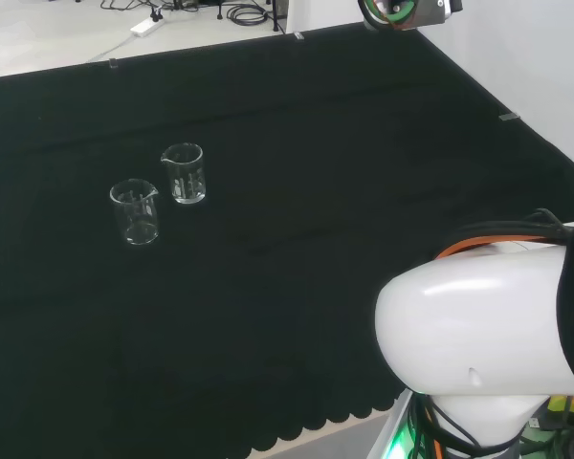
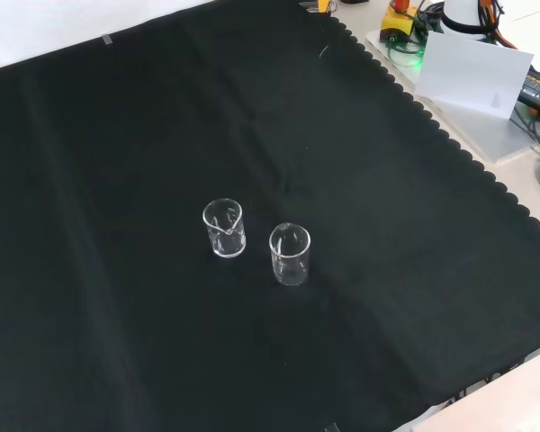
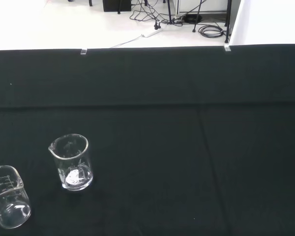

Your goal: Pick up the beaker on the right.

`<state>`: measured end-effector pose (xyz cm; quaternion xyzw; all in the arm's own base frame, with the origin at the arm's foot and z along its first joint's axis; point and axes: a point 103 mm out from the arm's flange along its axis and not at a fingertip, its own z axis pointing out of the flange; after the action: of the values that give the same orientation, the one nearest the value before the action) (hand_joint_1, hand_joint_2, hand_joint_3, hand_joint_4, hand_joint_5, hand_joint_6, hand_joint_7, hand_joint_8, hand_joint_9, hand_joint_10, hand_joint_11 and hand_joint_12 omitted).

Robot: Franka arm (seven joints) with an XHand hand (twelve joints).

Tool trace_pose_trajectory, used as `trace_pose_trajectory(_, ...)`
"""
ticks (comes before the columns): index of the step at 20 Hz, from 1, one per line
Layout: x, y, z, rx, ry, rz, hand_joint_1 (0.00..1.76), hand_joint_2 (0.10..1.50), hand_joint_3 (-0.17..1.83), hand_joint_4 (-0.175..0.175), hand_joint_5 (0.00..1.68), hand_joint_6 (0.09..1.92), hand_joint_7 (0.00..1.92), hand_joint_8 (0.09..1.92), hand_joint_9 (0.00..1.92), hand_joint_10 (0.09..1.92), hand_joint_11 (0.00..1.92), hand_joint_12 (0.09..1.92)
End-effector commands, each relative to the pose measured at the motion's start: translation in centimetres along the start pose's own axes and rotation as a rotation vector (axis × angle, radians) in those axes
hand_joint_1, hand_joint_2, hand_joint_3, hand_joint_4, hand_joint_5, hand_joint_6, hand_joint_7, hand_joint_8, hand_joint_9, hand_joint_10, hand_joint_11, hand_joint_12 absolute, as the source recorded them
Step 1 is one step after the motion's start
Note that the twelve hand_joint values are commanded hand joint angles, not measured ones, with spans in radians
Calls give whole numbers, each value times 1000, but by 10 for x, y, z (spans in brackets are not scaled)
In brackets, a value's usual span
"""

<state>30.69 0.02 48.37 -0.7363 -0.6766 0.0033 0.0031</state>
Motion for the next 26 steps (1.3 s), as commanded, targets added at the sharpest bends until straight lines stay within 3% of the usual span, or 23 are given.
trace_pose_trajectory(1, 1, 0, 0, -10, -13, -1, 61, 1184, 561, -7, 127, 274, 33, 527, 125, 644, 0, 1036)
trace_pose_trajectory(4, 1, 1, 1, -8, -15, 3, 21, 1306, 338, -2, 196, 100, 53, 466, 124, 624, 0, 1019)
trace_pose_trajectory(11, 1, 5, 9, 0, -4, 8, 16, 1334, 284, -2, 214, 87, 61, 451, 128, 620, 0, 1016)
trace_pose_trajectory(20, -3, 23, 46, -16, 62, 23, 240, 1191, 204, -12, 214, 87, 105, 463, 159, 635, 0, 1030)
trace_pose_trajectory(26, 2, 71, 87, -2, 86, 6, 373, 1114, 186, -18, 230, 87, 132, 485, 205, 651, 0, 1076)
